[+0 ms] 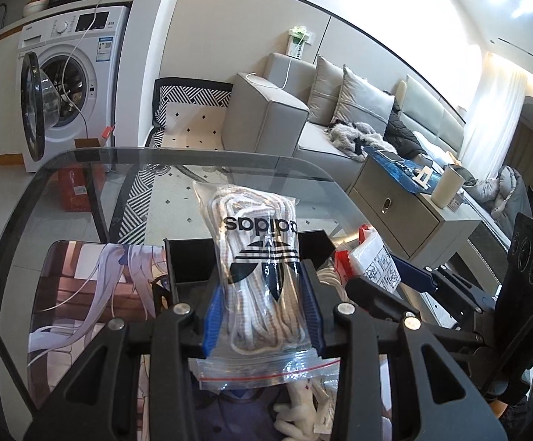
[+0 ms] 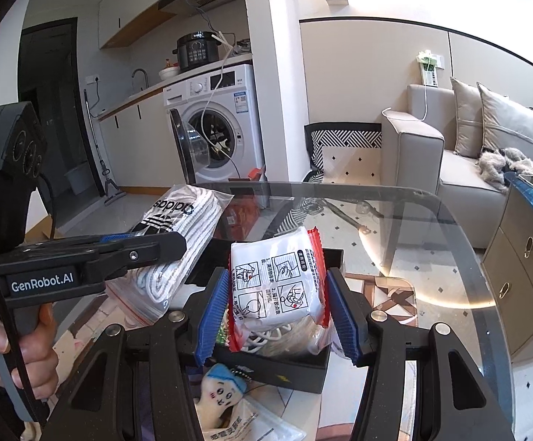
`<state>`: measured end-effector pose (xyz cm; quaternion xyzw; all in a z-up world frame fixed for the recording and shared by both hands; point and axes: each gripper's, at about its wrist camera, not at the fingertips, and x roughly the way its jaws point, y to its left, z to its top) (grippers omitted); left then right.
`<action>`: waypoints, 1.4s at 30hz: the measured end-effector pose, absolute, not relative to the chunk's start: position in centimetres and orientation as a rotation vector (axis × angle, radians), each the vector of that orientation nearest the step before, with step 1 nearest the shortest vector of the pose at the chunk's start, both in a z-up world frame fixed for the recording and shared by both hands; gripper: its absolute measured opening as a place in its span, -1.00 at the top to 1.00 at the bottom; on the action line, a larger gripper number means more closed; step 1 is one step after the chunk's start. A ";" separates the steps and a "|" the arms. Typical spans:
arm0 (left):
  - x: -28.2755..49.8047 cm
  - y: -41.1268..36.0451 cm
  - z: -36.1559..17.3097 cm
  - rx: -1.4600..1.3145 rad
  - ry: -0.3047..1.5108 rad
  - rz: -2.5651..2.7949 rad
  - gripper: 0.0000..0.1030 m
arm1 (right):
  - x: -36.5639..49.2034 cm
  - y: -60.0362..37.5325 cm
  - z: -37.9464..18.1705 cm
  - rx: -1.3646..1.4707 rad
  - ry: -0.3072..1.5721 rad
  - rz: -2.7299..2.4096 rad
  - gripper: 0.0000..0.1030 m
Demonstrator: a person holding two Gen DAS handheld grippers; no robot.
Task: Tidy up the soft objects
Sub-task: 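Lift and carry the laces bag and snack packet over the black box, then open both tools to drop the laces bag and packet into the box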
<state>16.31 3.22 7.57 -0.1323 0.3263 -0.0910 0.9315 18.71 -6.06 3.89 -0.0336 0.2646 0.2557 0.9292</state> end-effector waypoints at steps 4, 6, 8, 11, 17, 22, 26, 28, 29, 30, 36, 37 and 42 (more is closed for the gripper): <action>16.9 3.0 7.1 -0.266 0.677 -0.182 0.29 | 19.2 -5.6 3.5 -0.078 0.544 0.530 -0.05; 17.3 3.0 6.9 -0.265 0.683 -0.183 0.29 | 19.7 -5.4 3.2 -0.087 0.549 0.529 -0.05; 17.6 2.9 6.7 -0.263 0.688 -0.179 0.29 | 20.1 -5.3 3.0 -0.092 0.556 0.528 -0.05; 18.0 2.6 6.3 -0.261 0.702 -0.182 0.29 | 20.4 -4.9 2.5 -0.104 0.570 0.526 -0.05; 18.9 2.4 4.9 -0.251 0.748 -0.179 0.29 | 21.5 -4.5 1.6 -0.125 0.590 0.525 -0.05; 19.7 2.7 3.5 -0.262 0.790 -0.174 0.29 | 21.9 -4.3 1.3 -0.136 0.593 0.527 -0.05; 19.8 2.4 3.0 -0.243 0.801 -0.171 0.29 | 22.2 -4.2 1.0 -0.140 0.596 0.536 -0.09; 19.8 2.5 3.0 -0.249 0.804 -0.170 0.29 | 22.0 -4.4 1.2 -0.141 0.581 0.538 -0.11; 19.8 2.6 3.0 -0.254 0.806 -0.170 0.29 | 21.8 -4.5 1.3 -0.141 0.574 0.544 -0.17; 19.7 2.7 3.1 -0.254 0.806 -0.172 0.27 | 21.6 -4.5 1.3 -0.142 0.569 0.551 -0.27; 18.9 2.8 3.4 -0.228 0.801 -0.182 0.05 | 19.8 -4.9 1.3 -0.174 0.542 0.540 -0.53; 18.6 2.8 3.5 -0.221 0.798 -0.185 -0.05 | 19.8 -5.1 1.3 -0.174 0.540 0.536 -0.53; 17.4 2.7 4.1 -0.174 0.769 -0.177 -0.38 | 18.9 -5.8 1.7 -0.167 0.528 0.527 -0.68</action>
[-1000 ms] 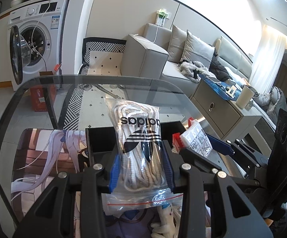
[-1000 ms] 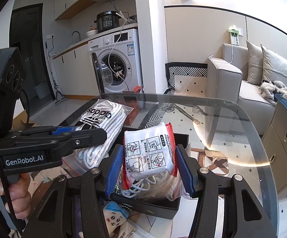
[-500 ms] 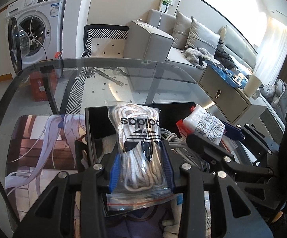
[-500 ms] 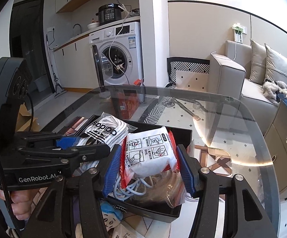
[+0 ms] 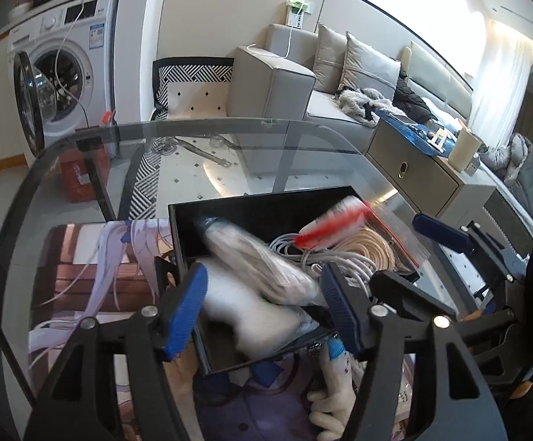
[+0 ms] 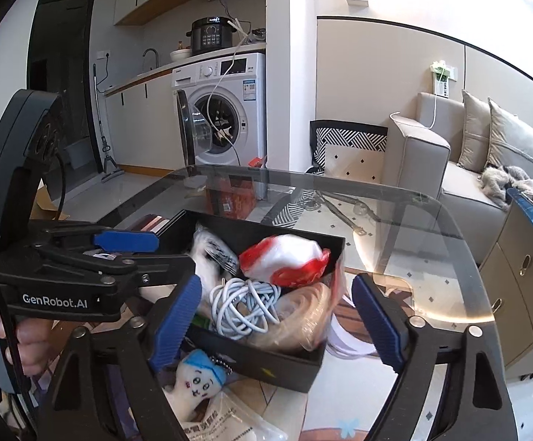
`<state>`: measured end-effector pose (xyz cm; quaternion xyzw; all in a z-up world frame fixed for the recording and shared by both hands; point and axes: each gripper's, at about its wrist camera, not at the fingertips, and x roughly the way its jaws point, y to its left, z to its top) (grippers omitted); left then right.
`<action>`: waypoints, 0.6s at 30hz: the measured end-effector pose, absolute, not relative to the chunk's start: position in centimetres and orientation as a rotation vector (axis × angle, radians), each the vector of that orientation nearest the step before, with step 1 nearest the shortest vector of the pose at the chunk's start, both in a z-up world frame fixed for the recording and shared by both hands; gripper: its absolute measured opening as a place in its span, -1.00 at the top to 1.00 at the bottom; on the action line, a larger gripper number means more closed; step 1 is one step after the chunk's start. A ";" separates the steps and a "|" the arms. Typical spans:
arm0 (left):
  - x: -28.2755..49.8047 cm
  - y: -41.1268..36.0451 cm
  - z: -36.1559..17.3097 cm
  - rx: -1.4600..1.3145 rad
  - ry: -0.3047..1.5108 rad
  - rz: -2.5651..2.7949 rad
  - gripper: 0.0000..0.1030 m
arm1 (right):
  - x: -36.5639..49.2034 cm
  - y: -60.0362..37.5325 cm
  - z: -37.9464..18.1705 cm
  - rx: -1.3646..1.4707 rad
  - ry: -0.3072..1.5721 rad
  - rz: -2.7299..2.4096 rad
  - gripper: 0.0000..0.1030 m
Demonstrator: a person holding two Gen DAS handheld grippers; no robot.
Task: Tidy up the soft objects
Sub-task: 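Open both tools to drop the laces bag and packet into the box, then move both tools toward the white plush doll and white medicine packet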
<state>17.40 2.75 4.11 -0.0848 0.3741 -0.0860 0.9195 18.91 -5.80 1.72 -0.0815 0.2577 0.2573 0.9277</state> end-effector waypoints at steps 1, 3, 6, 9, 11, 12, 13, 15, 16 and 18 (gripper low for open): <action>17.1 2.8 4.2 -0.177 0.760 -0.192 -0.51 | 18.6 -6.0 1.8 -0.164 0.525 0.530 -0.71; 16.6 2.8 4.6 -0.178 0.742 -0.199 -0.73 | 18.2 -6.2 2.1 -0.164 0.519 0.524 -0.89; 15.7 3.1 5.0 -0.170 0.708 -0.178 -0.99 | 17.7 -6.9 2.3 -0.159 0.516 0.512 -0.98; 15.0 3.5 5.3 -0.167 0.699 -0.176 -1.00 | 17.1 -7.4 2.4 -0.138 0.523 0.508 -0.99; 14.4 3.7 5.4 -0.151 0.693 -0.161 -1.00 | 16.8 -7.7 2.3 -0.133 0.535 0.502 -0.99; 14.0 3.8 5.4 -0.138 0.688 -0.152 -1.00 | 16.6 -7.8 2.2 -0.132 0.536 0.501 -0.99; 13.7 3.9 5.4 -0.131 0.684 -0.143 -1.00 | 16.3 -7.9 2.2 -0.132 0.537 0.500 -0.99; 13.1 4.0 5.5 -0.109 0.672 -0.121 -1.00 | 15.6 -8.0 2.0 -0.135 0.540 0.505 -0.99; 12.8 4.1 5.5 -0.105 0.669 -0.116 -1.00 | 15.2 -8.0 1.9 -0.138 0.540 0.505 -0.99; 12.0 4.3 5.6 -0.105 0.656 -0.108 -1.00 | 14.6 -8.1 1.8 -0.148 0.544 0.505 -0.99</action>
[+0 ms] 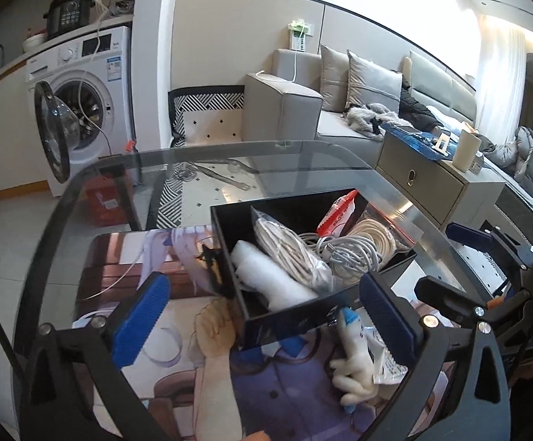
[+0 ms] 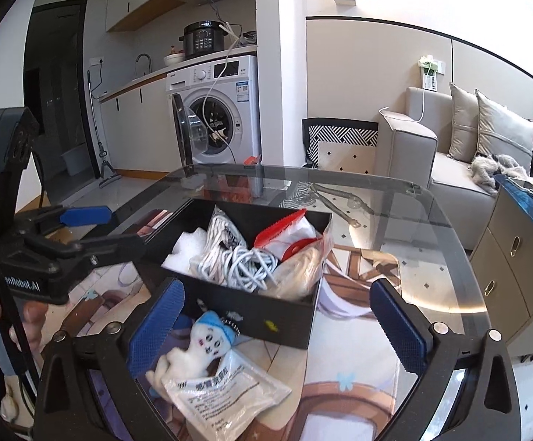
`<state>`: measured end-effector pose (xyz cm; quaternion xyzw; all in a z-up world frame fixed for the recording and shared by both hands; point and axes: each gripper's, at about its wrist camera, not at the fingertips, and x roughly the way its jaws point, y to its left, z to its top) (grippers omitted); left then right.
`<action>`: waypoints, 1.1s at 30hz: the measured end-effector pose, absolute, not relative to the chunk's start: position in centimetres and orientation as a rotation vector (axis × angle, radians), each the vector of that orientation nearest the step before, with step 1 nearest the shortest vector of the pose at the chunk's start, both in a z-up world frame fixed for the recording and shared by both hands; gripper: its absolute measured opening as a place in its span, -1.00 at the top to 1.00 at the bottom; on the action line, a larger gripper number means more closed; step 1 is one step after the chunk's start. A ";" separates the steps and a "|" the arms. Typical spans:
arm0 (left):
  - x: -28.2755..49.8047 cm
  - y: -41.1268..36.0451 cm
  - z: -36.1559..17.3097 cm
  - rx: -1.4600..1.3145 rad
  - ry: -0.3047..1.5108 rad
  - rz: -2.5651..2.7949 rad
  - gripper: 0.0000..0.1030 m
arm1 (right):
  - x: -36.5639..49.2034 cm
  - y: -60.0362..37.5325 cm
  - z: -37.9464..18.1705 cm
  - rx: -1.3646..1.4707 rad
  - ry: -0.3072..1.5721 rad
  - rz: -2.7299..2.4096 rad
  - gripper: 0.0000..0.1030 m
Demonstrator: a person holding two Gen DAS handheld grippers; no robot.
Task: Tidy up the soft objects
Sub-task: 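Move both tools toward the white plush doll and white medicine packet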
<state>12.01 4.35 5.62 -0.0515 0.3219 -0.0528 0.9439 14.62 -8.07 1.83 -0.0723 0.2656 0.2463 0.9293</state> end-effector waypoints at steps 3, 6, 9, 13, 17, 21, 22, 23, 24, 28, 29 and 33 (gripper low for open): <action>11.1 4.6 5.9 -0.110 0.638 -0.101 -1.00 | 13.9 -8.2 1.8 -0.144 0.548 0.500 -0.99; 10.3 4.8 6.0 -0.115 0.629 -0.093 -1.00 | 13.3 -8.7 1.9 -0.121 0.557 0.501 -0.99; 9.3 4.7 5.9 -0.123 0.623 -0.101 -1.00 | 12.5 -9.0 1.6 -0.122 0.566 0.493 -0.99; 7.8 4.3 5.3 -0.095 0.626 -0.102 -1.00 | 11.2 -9.8 1.0 -0.113 0.571 0.484 -0.99; 7.2 3.7 4.7 -0.054 0.638 -0.110 -1.00 | 11.0 -10.6 0.3 -0.087 0.590 0.475 -0.99; 6.6 3.7 4.5 -0.055 0.633 -0.115 -1.00 | 11.1 -10.7 -0.1 -0.101 0.613 0.468 -0.99; 6.5 3.8 4.4 -0.062 0.632 -0.116 -1.00 | 11.2 -10.7 -0.2 -0.100 0.618 0.469 -0.99; 6.5 3.9 4.2 -0.072 0.634 -0.115 -1.00 | 11.1 -10.7 -0.3 -0.100 0.622 0.469 -0.99; 6.4 3.9 4.2 -0.073 0.638 -0.115 -1.00 | 11.1 -10.7 -0.3 -0.103 0.625 0.471 -0.99; 6.3 3.9 4.0 -0.056 0.642 -0.117 -1.00 | 11.0 -10.5 -0.4 -0.119 0.637 0.477 -0.99; 6.3 4.0 3.9 -0.054 0.646 -0.115 -1.00 | 11.0 -10.5 -0.5 -0.123 0.641 0.481 -0.99; 6.4 4.5 3.5 -0.071 0.665 -0.105 -1.00 | 10.9 -10.1 -0.9 -0.153 0.656 0.489 -0.99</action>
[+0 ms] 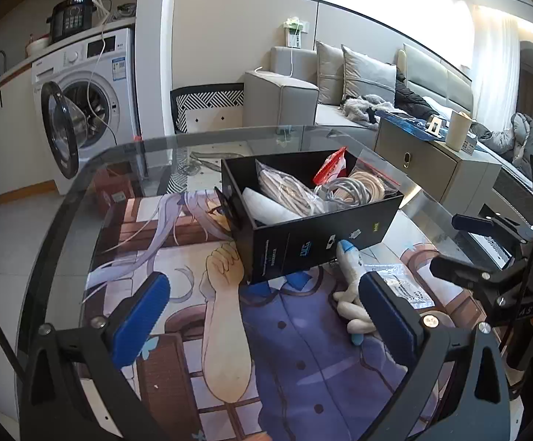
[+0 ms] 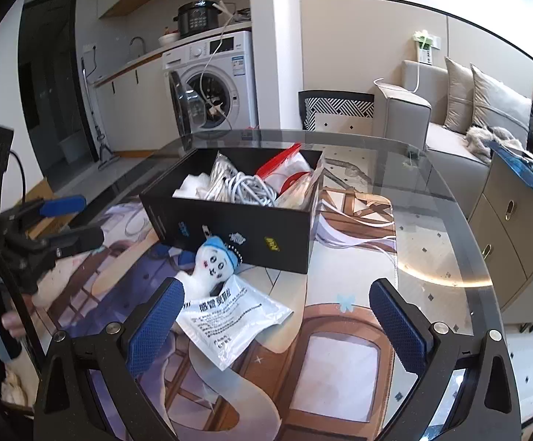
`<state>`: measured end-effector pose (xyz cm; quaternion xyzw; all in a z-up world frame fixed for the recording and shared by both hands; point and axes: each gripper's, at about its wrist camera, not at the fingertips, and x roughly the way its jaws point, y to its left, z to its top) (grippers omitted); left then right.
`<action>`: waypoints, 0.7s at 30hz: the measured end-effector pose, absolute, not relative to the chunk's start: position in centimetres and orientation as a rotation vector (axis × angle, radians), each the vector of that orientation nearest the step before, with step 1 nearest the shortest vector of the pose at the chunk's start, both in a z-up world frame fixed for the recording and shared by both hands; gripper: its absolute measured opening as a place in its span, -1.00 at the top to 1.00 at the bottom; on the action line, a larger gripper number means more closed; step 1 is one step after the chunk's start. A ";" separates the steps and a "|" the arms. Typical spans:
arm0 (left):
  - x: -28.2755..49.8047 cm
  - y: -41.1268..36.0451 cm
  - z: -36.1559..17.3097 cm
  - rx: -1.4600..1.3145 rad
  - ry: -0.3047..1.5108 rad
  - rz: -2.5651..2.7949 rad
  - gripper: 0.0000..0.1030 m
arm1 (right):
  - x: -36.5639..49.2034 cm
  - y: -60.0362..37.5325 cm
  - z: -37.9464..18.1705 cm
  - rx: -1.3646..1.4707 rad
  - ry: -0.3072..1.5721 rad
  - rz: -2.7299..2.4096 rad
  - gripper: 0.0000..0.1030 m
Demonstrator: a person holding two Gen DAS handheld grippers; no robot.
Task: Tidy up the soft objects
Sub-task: 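Move both tools toward the white plush doll and white medicine packet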
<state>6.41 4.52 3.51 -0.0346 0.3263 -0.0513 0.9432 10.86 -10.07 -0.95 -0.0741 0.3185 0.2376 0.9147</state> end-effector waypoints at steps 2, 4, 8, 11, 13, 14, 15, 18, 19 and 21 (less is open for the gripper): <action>6.4 4.7 3.5 -0.077 0.663 -0.098 -1.00 | 11.1 -10.0 -1.2 -0.148 0.672 0.485 -0.99; 6.4 4.7 3.4 -0.073 0.661 -0.093 -1.00 | 11.3 -9.9 -1.6 -0.141 0.687 0.477 -0.99; 6.5 4.4 3.0 -0.047 0.658 -0.092 -1.00 | 12.0 -9.8 -2.5 -0.123 0.736 0.462 -0.99; 6.6 4.2 2.7 -0.051 0.669 -0.096 -1.00 | 12.3 -9.7 -3.1 -0.115 0.764 0.455 -0.99; 6.7 3.9 2.5 -0.050 0.678 -0.107 -1.00 | 12.5 -9.7 -3.3 -0.105 0.771 0.448 -0.99; 6.7 3.7 2.5 -0.048 0.680 -0.110 -1.00 | 12.6 -9.7 -3.5 -0.102 0.779 0.443 -0.99; 6.8 3.5 2.4 -0.042 0.685 -0.113 -1.00 | 12.7 -9.6 -3.6 -0.100 0.785 0.436 -0.99; 6.8 3.0 2.0 -0.029 0.697 -0.114 -1.00 | 12.7 -9.4 -3.7 -0.091 0.788 0.431 -0.99; 6.8 2.8 1.9 -0.025 0.701 -0.119 -1.00 | 12.7 -9.3 -3.7 -0.090 0.788 0.430 -0.99; 6.8 2.5 1.7 -0.020 0.706 -0.122 -1.00 | 12.8 -9.1 -3.8 -0.094 0.787 0.432 -0.99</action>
